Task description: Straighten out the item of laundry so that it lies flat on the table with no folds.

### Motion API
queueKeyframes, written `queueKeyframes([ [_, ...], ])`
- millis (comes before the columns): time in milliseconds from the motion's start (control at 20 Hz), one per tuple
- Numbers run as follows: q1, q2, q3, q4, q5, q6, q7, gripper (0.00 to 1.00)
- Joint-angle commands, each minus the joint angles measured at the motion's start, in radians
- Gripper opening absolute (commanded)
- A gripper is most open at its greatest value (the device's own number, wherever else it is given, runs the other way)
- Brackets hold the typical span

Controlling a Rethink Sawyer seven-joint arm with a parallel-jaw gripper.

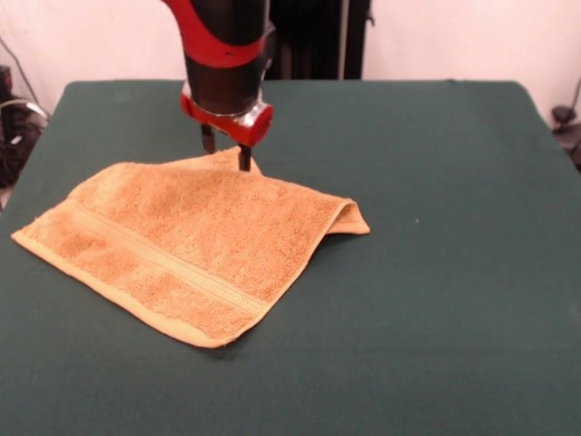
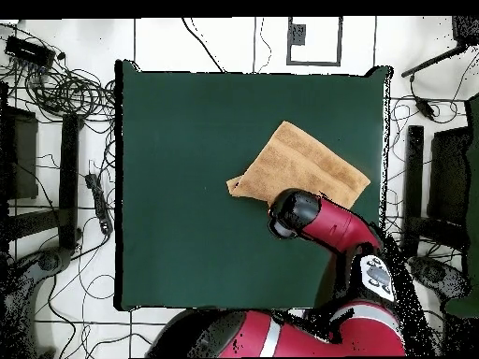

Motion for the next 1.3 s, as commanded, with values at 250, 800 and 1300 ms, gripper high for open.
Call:
queueKeyframes([
  [250,0.005,0.172,0.074,-0.021,0.019,0.045,0.152,1.0],
  [800,0.001,0.357,0.059,-0.014,0.093,-0.106,0.253,1.0],
  [1300,0.033,0.383,0.031,0.01,0.062,-0.334,0.247,0.0],
])
